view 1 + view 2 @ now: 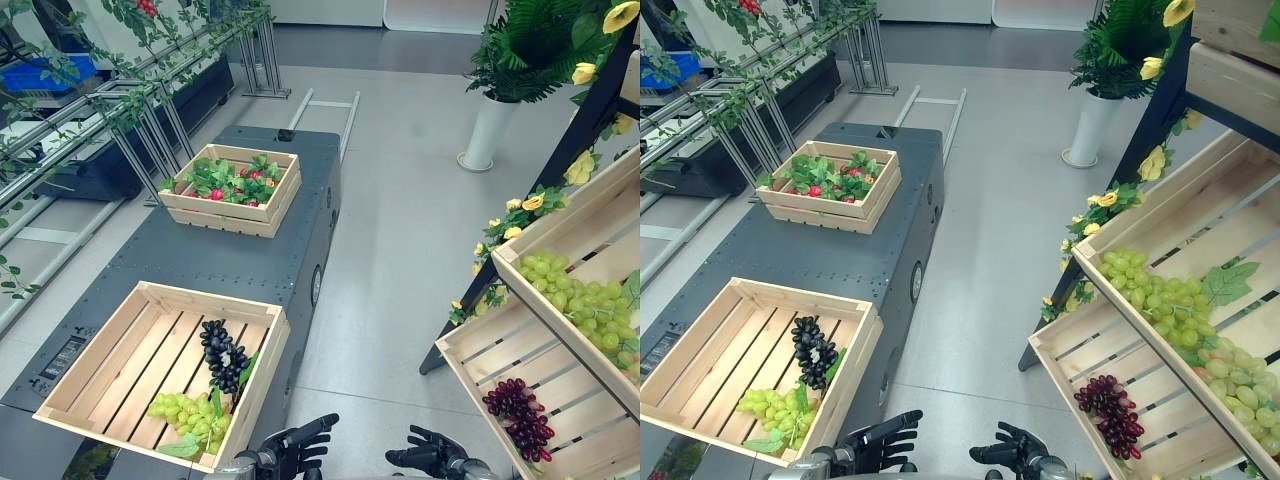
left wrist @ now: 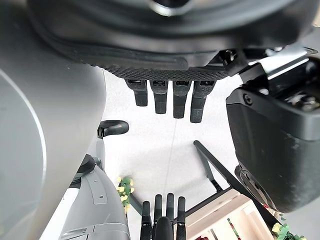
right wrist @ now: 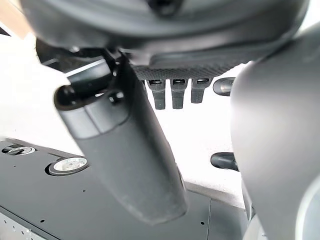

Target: Pick up the fruits from the basket on one side to the basket on the other side

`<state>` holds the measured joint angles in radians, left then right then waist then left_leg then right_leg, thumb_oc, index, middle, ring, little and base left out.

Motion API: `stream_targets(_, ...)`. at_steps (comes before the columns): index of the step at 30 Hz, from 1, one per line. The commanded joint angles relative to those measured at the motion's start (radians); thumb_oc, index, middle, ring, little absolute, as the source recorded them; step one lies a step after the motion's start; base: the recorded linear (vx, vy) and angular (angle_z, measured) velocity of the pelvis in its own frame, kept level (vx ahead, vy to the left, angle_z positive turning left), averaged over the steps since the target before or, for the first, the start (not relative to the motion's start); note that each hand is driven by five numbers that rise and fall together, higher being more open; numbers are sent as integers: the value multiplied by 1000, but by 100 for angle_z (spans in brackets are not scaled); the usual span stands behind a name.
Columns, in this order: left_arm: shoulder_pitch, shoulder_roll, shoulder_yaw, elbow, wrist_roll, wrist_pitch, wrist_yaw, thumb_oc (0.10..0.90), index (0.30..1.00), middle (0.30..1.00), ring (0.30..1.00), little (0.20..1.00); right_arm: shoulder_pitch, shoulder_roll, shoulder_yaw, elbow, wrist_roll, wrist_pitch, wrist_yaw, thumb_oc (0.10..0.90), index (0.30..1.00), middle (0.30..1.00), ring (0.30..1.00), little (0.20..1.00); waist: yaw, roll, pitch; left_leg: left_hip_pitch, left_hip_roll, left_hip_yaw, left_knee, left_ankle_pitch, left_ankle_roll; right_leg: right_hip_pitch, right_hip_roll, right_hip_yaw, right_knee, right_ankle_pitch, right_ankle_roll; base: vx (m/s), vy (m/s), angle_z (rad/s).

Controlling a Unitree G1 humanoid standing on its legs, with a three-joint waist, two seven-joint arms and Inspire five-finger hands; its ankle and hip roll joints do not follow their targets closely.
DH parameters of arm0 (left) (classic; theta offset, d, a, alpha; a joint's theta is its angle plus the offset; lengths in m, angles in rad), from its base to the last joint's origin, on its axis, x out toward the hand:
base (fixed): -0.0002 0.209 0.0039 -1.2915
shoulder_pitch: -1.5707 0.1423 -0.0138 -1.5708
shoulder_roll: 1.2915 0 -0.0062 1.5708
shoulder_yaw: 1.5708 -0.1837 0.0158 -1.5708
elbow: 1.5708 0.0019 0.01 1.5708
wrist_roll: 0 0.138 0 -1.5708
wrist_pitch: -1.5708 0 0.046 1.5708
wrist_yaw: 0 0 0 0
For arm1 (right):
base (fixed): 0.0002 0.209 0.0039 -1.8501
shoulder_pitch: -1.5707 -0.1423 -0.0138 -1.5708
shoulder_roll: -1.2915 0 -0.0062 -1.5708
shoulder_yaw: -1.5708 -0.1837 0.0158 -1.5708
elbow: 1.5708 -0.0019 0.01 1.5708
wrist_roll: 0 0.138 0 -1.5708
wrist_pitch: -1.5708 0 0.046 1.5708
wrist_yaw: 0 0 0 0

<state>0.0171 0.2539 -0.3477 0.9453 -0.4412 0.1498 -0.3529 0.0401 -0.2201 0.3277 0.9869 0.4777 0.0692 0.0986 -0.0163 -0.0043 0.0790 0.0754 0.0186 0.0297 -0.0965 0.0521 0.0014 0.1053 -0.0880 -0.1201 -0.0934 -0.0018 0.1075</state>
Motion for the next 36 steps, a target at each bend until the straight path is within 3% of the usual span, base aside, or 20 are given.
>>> stream_targets(1,-111,-21,-30,62,25,-29,-32,800,900,900,900,900,-75,-5,12,23,-15,-42,30,800,900,900,900,900,13,14,8,24,7,26,9,-65,-50,-15,6,4,7,31,19,0,0,0)
stream_targets(9,-112,0,-39,-23,49,-123,-26,800,900,900,900,900,-74,-9,16,0,-6,-25,21,800,900,900,900,900,15,13,10,28,6,27,9,-67,-52,-10,7,4,6,29,18,0,0,0)
stream_targets(10,-110,14,-46,-82,84,-166,-15,800,900,900,900,900,-70,-13,17,-13,-3,-17,18,800,900,900,900,900,16,14,10,28,7,28,9,-67,-53,-10,8,4,6,29,17,0,0,0)
stream_targets(14,-121,73,-48,-264,53,-198,57,800,900,900,900,900,-65,-34,20,-51,-3,6,17,800,900,900,900,900,19,17,16,27,11,30,9,-65,-54,-11,11,7,6,30,14,-22,-2,0)
stream_targets(15,-126,100,-40,-339,48,-232,83,800,900,900,900,900,-62,-43,18,-65,-6,13,16,800,900,900,900,900,21,19,19,26,13,30,9,-64,-54,-13,12,7,6,30,12,-53,-8,-2)
stream_targets(17,-130,123,-13,-422,5,-210,97,800,900,900,900,900,-56,-50,11,-73,-6,15,19,800,900,900,900,900,27,19,19,23,15,25,9,-63,-53,-13,14,5,6,30,9,-22,-9,-1)
stream_targets(21,-136,147,50,-533,60,-267,143,800,900,900,900,900,-40,-42,-12,-62,-14,-4,21,800,900,900,900,900,38,19,10,22,14,14,9,-65,-55,-10,15,-6,6,27,4,1,-5,1)
stream_targets(26,-162,183,112,-619,158,-312,302,800,900,900,900,900,-27,-34,-27,-29,-19,-24,28,800,900,900,900,900,47,20,-5,13,16,3,9,-60,-60,-9,17,-16,6,24,1,0,-8,2)
stream_targets(30,-166,238,181,-689,393,-324,501,800,900,900,900,900,2,-30,-39,-40,-19,-29,20,800,900,900,900,900,55,15,-13,11,13,-7,9,-59,-62,-7,18,-26,6,20,-4,4,-11,8)
stream_targets(34,-156,298,243,-716,525,-289,629,800,900,900,900,900,19,-37,-50,-33,-25,-41,27,800,900,900,900,900,61,11,-13,8,11,-15,9,-57,-63,-5,19,-33,6,16,-8,4,3,11)
stream_targets(36,-125,335,290,-720,622,-238,729,800,900,900,900,900,34,-42,-59,-40,-45,-47,35,800,900,900,900,900,67,7,-8,7,10,-22,9,-54,-65,-1,22,-40,6,14,-11,10,14,10)
